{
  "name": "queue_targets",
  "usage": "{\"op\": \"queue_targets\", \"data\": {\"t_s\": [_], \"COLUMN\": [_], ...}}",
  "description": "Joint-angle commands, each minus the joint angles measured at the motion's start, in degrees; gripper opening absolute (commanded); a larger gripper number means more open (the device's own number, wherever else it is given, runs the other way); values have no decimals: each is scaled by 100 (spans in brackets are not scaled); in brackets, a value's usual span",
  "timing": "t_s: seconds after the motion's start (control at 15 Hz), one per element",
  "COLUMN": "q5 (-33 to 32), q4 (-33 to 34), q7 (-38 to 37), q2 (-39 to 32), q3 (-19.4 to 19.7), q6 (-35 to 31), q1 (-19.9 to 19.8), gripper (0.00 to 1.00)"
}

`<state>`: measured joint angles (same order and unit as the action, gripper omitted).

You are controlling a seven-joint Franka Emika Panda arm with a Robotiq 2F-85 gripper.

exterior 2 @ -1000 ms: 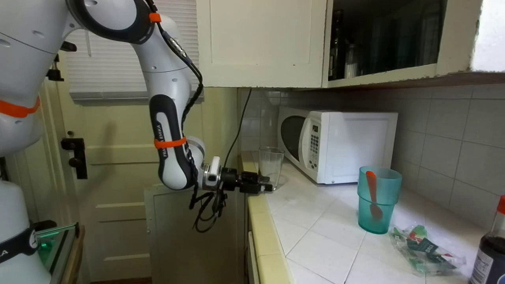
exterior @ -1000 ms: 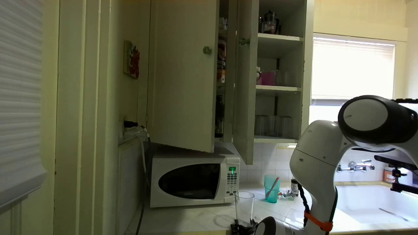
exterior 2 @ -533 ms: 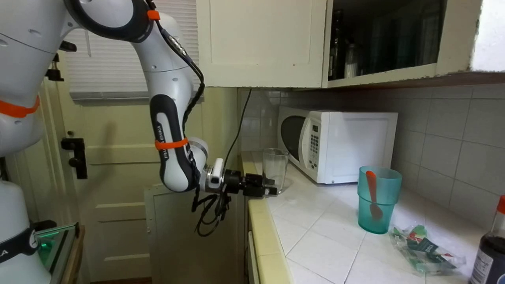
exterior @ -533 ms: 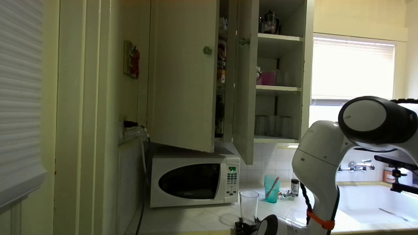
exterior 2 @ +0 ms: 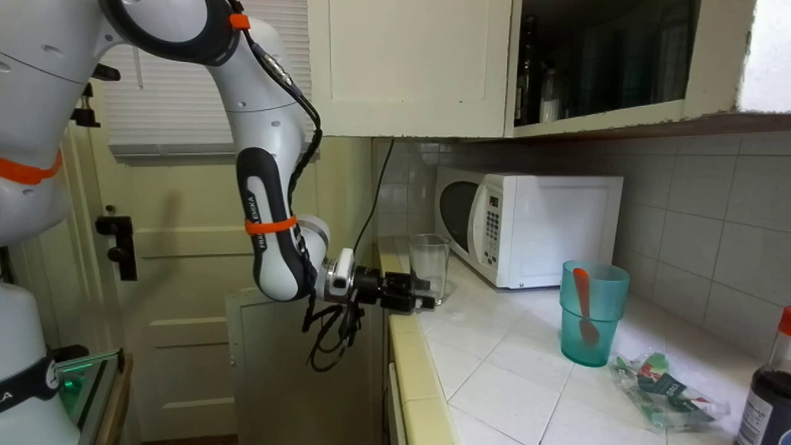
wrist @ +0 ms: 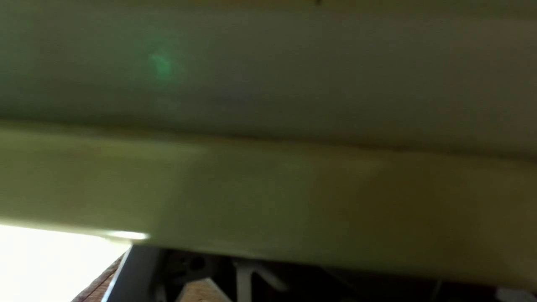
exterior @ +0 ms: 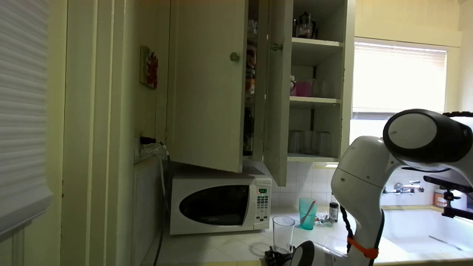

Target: Remove one glass cup from the upper cabinet on the right and put it on the counter.

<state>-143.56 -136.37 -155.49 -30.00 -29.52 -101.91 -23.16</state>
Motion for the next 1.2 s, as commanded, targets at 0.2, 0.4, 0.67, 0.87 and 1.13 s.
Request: {"op": "queue_targets", "data": {"t_s": [0.2, 0.4, 0.67, 0.87, 1.13], "q5": [-67, -67, -65, -63, 80], "q4": [-154, -331, -585, -701, -883], "q7": [-165, -166, -166, -165, -164], "q2": [-212, -55, 29, 5, 64], "q3": [-453, -588, -777, -906, -1023], "q6": [-128, -17, 86, 125, 214], "q1": [-545, -481, -495, -611, -737], "gripper": [100, 100, 100, 100, 100]}}
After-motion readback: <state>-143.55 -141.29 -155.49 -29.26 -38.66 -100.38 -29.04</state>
